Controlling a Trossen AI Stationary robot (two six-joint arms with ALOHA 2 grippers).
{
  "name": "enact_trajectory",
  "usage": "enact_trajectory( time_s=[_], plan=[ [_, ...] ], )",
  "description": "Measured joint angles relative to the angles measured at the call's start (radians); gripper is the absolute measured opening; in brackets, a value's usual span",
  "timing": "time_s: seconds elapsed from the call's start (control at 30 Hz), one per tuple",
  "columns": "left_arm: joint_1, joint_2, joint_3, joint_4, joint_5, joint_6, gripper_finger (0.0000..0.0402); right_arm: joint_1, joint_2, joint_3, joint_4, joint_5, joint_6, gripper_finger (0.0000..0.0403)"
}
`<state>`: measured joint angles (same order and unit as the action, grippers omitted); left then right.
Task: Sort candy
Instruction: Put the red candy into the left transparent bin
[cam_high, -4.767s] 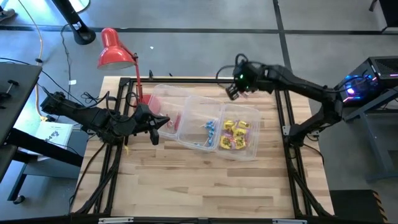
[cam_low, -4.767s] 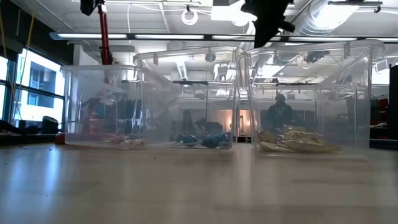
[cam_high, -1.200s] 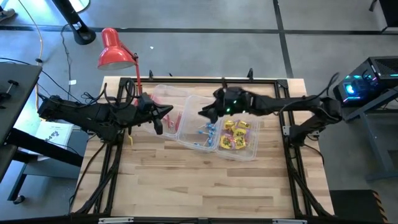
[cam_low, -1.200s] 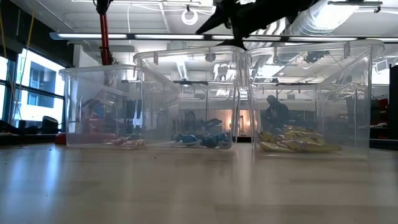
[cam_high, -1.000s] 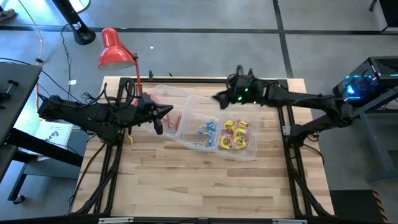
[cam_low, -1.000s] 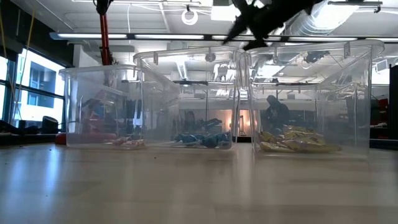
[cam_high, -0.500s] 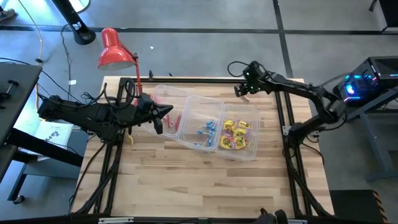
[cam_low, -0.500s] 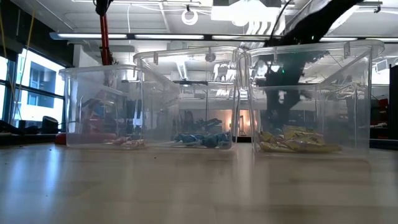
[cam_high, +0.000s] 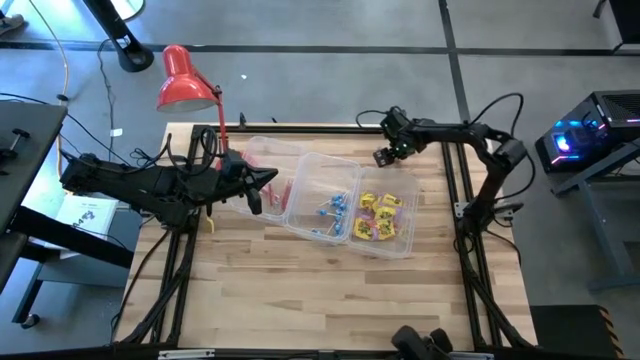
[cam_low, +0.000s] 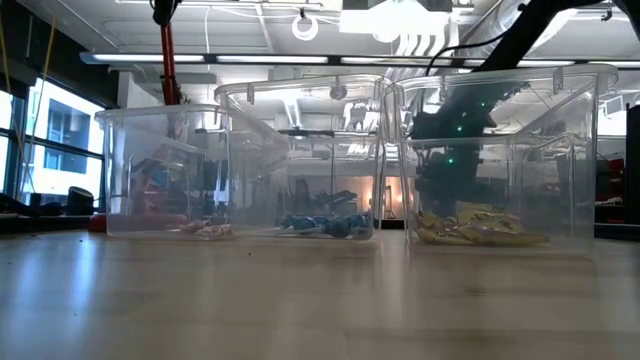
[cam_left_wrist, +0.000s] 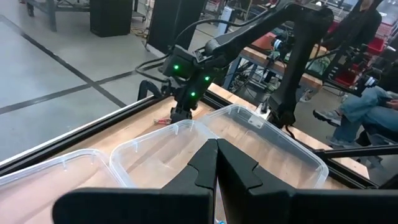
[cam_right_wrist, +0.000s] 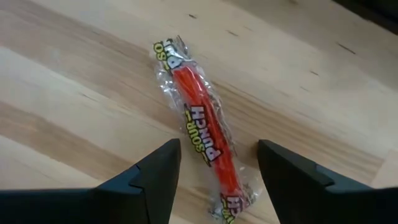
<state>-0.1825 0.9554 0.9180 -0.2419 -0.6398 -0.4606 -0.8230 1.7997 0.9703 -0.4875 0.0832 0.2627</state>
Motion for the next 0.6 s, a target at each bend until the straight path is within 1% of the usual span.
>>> enact_trajectory(
  time_s=[0.1, 0.17, 0.2, 0.3, 0.33, 0.37, 0.47, 0.53, 0.6],
  plan=[
    [0.0, 0.0, 0.0, 0.0, 0.0, 0.0, 0.0, 0.0, 0.019, 0.002, -0.006, 0.006, -0.012, 0.0201],
    [0.0, 0.0, 0.0, 0.003, 0.0, 0.0, 0.0, 0.0, 0.019, 0.002, -0.007, 0.007, -0.029, 0.0172],
    [0.0, 0.0, 0.0, 0.003, 0.0, 0.0, 0.0, 0.001, 0.016, 0.002, -0.009, 0.006, -0.036, 0.015],
    [0.0, 0.0, 0.0, 0.004, 0.0, 0.011, 0.0, 0.001, -0.001, -0.002, -0.022, 0.014, -0.057, 0.0052],
    [0.0, 0.0, 0.0, 0.004, 0.0, 0.02, 0.0, -0.001, -0.01, -0.003, -0.027, 0.017, -0.063, 0.0028],
    [0.0, 0.0, 0.0, 0.006, 0.0, 0.025, 0.0, -0.001, -0.022, -0.003, -0.031, 0.018, -0.064, 0.0018],
    [0.0, 0.0, 0.0, 0.018, 0.0, 0.026, 0.0, -0.001, -0.057, -0.008, -0.062, 0.026, -0.054, 0.0023],
    [0.0, 0.0, 0.0, 0.043, 0.0, 0.029, 0.0, -0.002, -0.088, -0.009, -0.103, 0.028, -0.058, 0.0013],
    [0.0, 0.0, 0.0, 0.076, 0.0, 0.061, 0.0, -0.002, -0.13, -0.005, -0.103, 0.025, -0.063, 0.0006]
  ],
)
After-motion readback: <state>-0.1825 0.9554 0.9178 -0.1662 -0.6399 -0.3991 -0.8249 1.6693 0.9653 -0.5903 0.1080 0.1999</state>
